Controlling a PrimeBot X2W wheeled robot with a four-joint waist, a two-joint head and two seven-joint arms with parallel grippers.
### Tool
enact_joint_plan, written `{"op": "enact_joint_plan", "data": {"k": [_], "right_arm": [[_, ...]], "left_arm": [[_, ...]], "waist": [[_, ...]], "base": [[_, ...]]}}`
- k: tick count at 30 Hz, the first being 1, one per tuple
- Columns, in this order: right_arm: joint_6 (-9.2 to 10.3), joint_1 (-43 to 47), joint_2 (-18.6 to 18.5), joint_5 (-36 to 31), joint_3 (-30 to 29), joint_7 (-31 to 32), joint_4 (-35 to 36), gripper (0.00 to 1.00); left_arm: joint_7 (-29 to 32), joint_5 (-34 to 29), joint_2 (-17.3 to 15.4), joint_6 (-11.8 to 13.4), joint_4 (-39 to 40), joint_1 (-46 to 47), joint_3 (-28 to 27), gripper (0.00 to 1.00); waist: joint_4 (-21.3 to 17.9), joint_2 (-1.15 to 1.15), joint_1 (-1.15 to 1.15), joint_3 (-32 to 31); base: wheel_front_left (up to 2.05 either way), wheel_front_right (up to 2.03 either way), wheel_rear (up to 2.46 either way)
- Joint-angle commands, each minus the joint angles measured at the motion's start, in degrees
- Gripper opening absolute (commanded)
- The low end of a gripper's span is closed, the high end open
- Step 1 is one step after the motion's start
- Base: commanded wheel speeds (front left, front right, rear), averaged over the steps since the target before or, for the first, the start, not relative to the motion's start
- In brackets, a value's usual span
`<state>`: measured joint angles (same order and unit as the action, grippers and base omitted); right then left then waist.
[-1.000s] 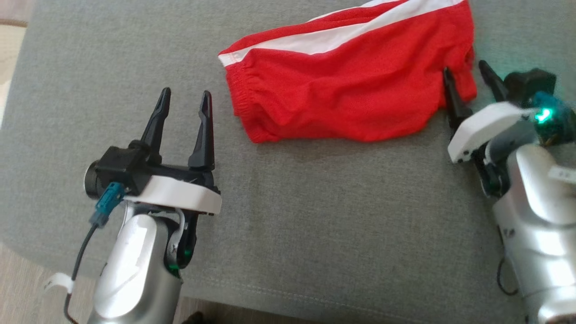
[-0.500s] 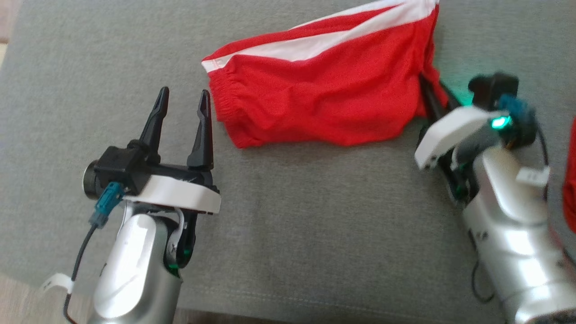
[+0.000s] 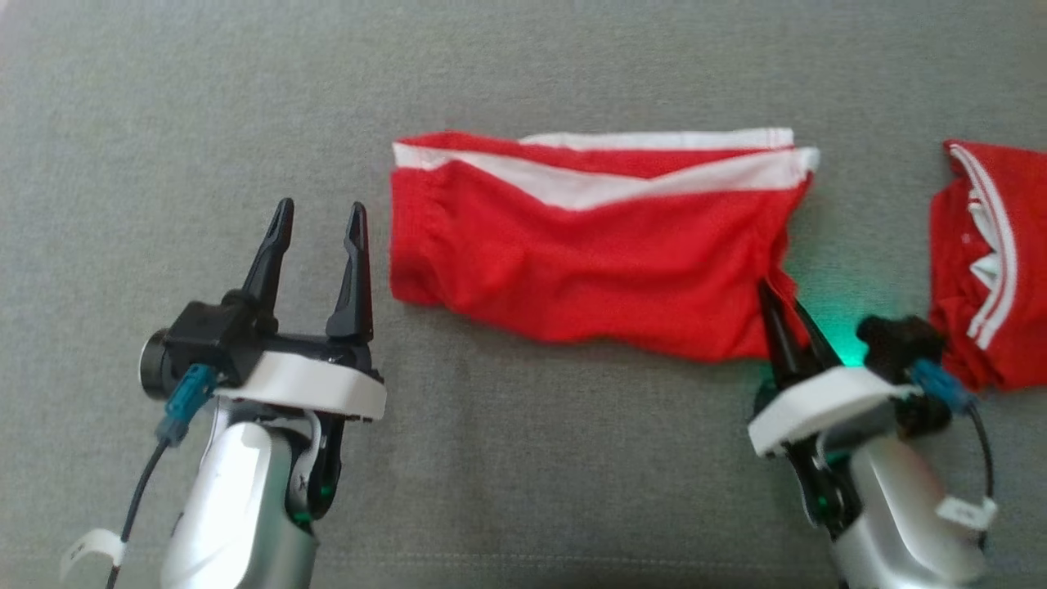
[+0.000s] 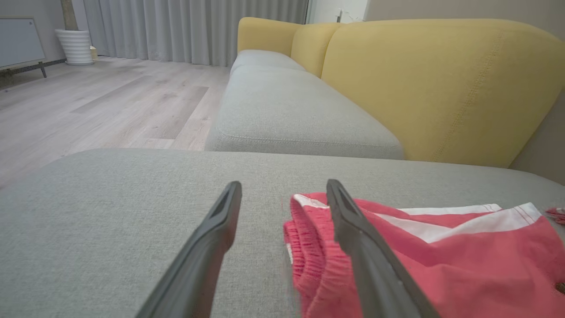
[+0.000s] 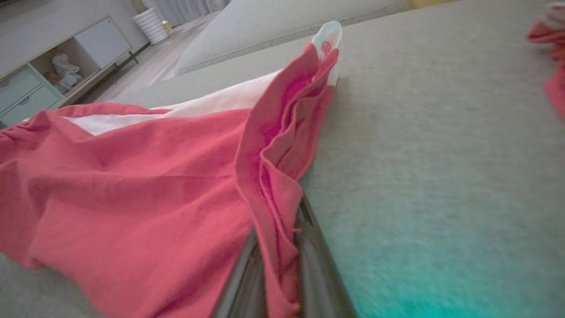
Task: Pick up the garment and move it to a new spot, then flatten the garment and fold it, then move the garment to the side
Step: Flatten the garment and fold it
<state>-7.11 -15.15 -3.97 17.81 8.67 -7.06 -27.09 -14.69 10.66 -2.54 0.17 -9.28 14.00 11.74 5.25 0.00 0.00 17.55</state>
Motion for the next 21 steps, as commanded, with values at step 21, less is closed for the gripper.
{"op": "enact_joint_plan", "data": {"k": [21], "right_arm": [[-0.37, -0.04, 1.08, -1.69, 0.52, 9.64, 16.68, 0.00]], "left_arm": [[-0.30, -0.20, -0.96, -0.25, 1.47, -0.11, -1.32, 1.00]], "waist": [[0.51, 0.00, 0.00, -2.16]], "base": [[0.00, 0.00, 0.00]]}}
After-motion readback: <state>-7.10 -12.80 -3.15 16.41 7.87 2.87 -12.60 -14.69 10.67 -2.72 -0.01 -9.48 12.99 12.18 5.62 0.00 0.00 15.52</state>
